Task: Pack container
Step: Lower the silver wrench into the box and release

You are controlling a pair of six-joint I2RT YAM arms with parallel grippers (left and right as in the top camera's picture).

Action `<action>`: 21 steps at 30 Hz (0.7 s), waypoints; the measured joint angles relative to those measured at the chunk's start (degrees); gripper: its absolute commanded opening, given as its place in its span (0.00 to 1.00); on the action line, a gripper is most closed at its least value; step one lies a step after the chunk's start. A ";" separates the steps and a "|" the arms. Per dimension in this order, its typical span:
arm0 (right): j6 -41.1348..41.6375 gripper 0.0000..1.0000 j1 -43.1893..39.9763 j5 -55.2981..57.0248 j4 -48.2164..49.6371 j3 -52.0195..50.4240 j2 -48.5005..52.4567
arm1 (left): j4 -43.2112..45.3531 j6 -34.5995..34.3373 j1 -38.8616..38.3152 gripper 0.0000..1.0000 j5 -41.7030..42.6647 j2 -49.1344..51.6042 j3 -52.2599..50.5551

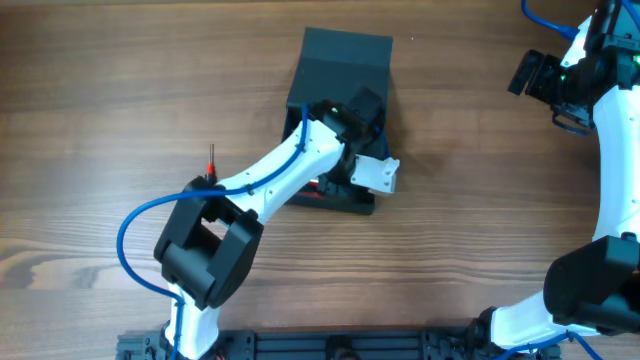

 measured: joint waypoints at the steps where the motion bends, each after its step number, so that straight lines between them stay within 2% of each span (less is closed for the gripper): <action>1: 0.02 1.00 0.00 -0.02 0.00 0.00 0.00 | -0.02 -0.83 -0.52 0.99 0.00 0.00 0.00; 13: 0.00 1.00 0.00 -0.50 -0.87 0.00 0.00 | 2.58 -11.30 -1.38 1.00 -3.56 -0.02 0.48; 18: 0.02 1.00 0.00 -0.50 -0.90 0.00 0.00 | 1.90 -21.29 2.29 1.00 -6.80 -1.84 7.54; 21: 0.02 1.00 0.00 -0.50 -0.94 0.00 0.00 | 0.02 -27.56 6.54 1.00 -8.04 -7.26 13.20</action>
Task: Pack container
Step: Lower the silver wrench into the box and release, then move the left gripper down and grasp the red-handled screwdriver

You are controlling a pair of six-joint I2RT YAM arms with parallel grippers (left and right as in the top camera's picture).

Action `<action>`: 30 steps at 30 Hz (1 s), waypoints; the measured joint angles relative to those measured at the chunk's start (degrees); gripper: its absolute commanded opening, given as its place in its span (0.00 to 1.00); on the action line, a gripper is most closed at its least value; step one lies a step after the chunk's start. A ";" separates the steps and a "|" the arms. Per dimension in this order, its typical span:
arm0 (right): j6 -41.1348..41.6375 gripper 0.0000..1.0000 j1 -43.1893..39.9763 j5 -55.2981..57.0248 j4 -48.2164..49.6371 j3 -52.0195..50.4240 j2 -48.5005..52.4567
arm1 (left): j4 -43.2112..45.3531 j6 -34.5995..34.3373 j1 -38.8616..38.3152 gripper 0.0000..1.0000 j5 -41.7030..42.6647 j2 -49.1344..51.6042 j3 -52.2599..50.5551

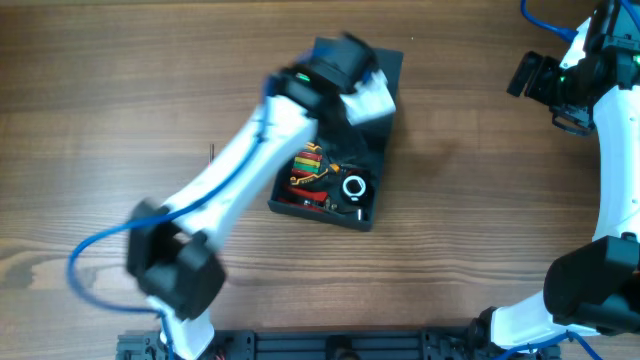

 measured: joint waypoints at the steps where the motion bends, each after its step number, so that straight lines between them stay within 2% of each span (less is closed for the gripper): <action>1: 0.00 1.00 0.00 0.00 0.00 0.00 0.00 | -0.50 -1.07 1.33 1.00 -0.61 -2.58 0.63; 3: -0.02 1.00 0.00 0.00 0.00 0.00 0.00 | -1.33 -3.74 3.65 1.00 -2.60 -7.34 1.18; 7: -0.02 1.00 0.00 0.00 0.13 0.00 0.00 | -6.12 -16.98 11.10 0.98 -6.32 -11.54 1.97; 9: 0.00 1.00 0.00 0.00 0.52 0.00 0.00 | -11.13 -26.32 18.82 0.86 -6.82 -11.17 1.84; 11: 0.00 1.00 0.00 0.00 1.29 0.00 0.00 | -14.75 -34.32 25.68 0.83 -4.59 -10.10 1.29; 15: 1.51 1.00 0.00 0.00 2.27 0.00 -0.02 | -15.15 -42.45 32.83 0.82 -0.76 -7.13 -4.24; 19: 2.58 1.00 0.00 0.00 2.71 0.00 0.00 | -11.85 -45.22 33.48 0.78 1.01 -1.57 -12.57; 22: 2.75 1.00 0.00 0.00 2.71 0.00 0.00 | -9.14 -45.90 33.46 0.72 1.49 1.38 -17.70; 26: 2.78 1.00 0.00 0.00 2.69 0.00 0.00 | -1.90 -46.16 33.46 0.70 1.68 2.84 -24.76; 30: 2.78 1.00 0.00 0.00 2.71 0.00 0.00 | 4.07 -45.11 33.46 0.59 1.88 3.56 -29.66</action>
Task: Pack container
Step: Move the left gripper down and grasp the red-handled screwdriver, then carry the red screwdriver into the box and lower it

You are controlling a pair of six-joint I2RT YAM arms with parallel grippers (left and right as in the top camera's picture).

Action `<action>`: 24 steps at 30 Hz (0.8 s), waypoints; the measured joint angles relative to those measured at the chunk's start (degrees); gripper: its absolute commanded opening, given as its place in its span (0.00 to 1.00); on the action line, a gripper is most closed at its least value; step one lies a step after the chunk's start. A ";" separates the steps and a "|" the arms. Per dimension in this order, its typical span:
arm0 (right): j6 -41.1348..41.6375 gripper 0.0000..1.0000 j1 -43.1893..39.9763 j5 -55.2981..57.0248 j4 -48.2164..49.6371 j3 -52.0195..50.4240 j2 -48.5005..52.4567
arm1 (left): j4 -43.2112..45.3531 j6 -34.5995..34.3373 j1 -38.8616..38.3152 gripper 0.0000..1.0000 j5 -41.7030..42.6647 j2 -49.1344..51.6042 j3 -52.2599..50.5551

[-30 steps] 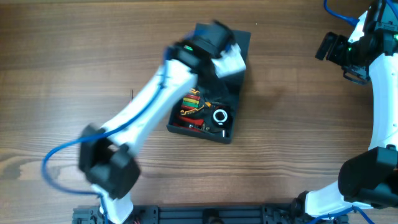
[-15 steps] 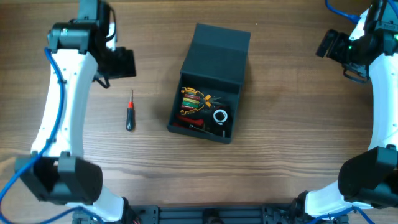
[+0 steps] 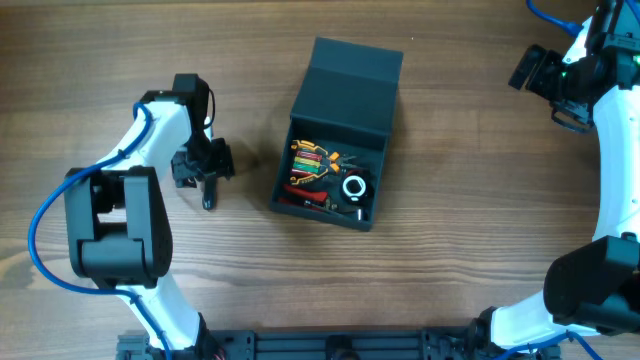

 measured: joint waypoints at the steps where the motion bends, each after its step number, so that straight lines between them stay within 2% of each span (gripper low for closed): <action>1: 0.00 1.00 0.00 0.00 0.00 0.00 0.00 | 1.27 1.16 0.00 0.58 0.04 0.00 -0.79; 3: 0.00 1.00 0.00 0.00 0.00 0.00 0.00 | 3.41 3.19 0.00 0.54 0.17 0.00 -2.14; 6: 0.00 1.00 0.00 0.00 -0.02 0.00 0.00 | 5.77 5.70 0.00 0.41 0.13 0.00 -3.28; 10: 0.00 1.00 0.00 0.00 0.00 0.00 0.00 | 6.49 8.98 0.02 0.14 -0.02 -0.02 -3.37; 12: 0.00 1.00 0.00 0.00 0.00 0.00 0.00 | 6.62 10.40 0.02 0.04 -0.04 -0.02 -3.37; 18: 0.00 1.00 0.00 0.00 0.00 0.00 0.00 | 5.73 12.28 0.02 0.04 0.00 -0.22 -3.21; 21: 0.00 1.00 0.00 0.00 -0.04 0.00 0.00 | -1.95 14.51 0.00 0.04 0.02 -0.22 -1.44; 24: 0.00 1.00 0.00 -0.02 0.20 0.00 0.00 | -8.04 16.92 -0.20 0.04 0.20 -0.61 7.82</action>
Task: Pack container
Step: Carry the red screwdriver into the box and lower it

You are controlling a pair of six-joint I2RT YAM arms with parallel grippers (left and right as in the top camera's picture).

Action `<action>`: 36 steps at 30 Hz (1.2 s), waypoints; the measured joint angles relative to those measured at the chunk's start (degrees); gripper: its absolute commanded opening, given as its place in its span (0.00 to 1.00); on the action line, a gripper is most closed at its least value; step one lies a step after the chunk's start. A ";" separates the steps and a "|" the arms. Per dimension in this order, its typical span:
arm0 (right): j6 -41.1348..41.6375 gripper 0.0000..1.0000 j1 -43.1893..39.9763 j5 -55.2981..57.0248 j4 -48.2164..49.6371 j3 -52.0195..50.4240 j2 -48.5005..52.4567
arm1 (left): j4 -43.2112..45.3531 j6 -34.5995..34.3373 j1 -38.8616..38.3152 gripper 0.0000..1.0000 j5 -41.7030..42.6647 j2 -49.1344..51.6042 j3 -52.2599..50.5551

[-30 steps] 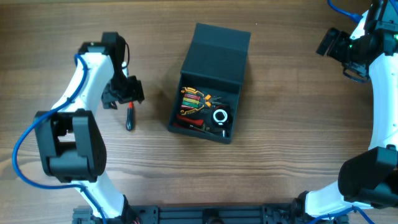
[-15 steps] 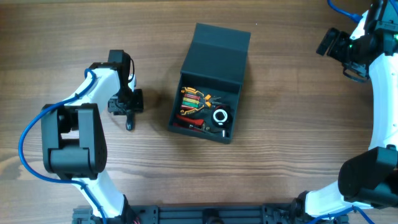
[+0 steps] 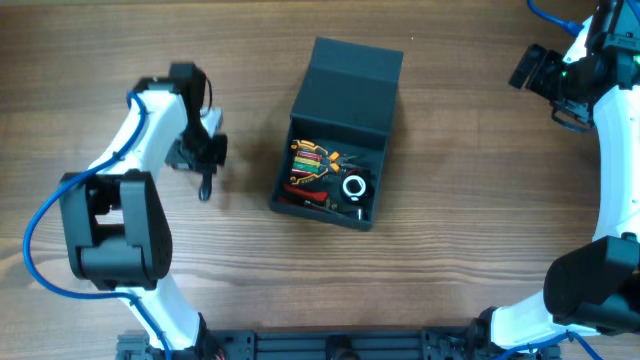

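Observation:
The black container sits mid-table, its lid folded back toward the far side. Inside lie colourful small parts, a red item and a white ring. My left gripper points down at the table to the container's left. Its fingers show only as one dark stub, and whatever is under or between them is hidden. My right gripper hangs at the far right edge, well away from the container.
The left arm's white links curve from the near left edge up to the wrist. The right arm runs along the right edge. Bare wooden table surrounds the container.
My left gripper and wrist have shifted slightly toward the far side and left, still pointing at the table left of the container. The container and right arm are unchanged.
My left gripper was first down in the open container, with a thin red-tipped tool lying on the table to the left. Then the arm was over the lid, the contents showing. Later the gripper stood over the tool's spot, hiding it, and stays there now.

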 measured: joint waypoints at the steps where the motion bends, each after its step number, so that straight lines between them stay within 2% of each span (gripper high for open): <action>1: 0.00 1.00 0.00 0.02 0.02 -0.02 0.00 | -1.70 0.57 -0.22 0.04 0.04 -0.22 3.43; 4: 0.00 1.00 0.00 0.00 0.26 -0.04 -0.02 | -2.95 4.57 -2.47 0.04 2.32 -1.42 14.91; 7: 0.00 1.00 0.00 0.00 0.70 -0.11 0.00 | -2.97 13.57 -7.17 0.04 6.40 -3.76 22.08; 10: 0.00 1.00 0.00 0.00 1.11 -0.11 0.00 | -3.13 27.47 -14.16 0.04 8.83 -4.59 23.54; 13: 0.00 1.00 0.00 0.00 1.31 -0.11 0.00 | -4.20 44.83 -21.94 0.04 9.90 -3.89 23.52; 16: 0.00 1.00 0.00 0.00 1.53 -0.11 0.00 | -4.39 57.90 -26.29 0.04 9.97 -2.95 23.52; 18: 0.00 1.00 0.00 0.00 1.53 -0.11 0.00 | -4.17 63.67 -27.41 0.04 9.99 -1.92 23.52; 23: 0.00 1.00 0.00 0.00 1.27 -0.13 0.00 | -1.95 72.11 -27.63 0.04 9.16 2.89 23.52; 31: 0.00 1.00 0.00 0.00 0.52 -0.22 0.00 | 5.35 75.32 -27.63 0.05 8.70 10.62 23.52; 35: 0.00 1.00 0.00 0.00 0.44 -0.22 0.00 | 5.38 75.93 -27.63 0.28 8.66 13.75 23.52; 36: 0.00 1.00 0.00 0.00 0.44 -0.22 0.00 | 5.46 75.43 -27.63 0.40 8.52 14.05 23.50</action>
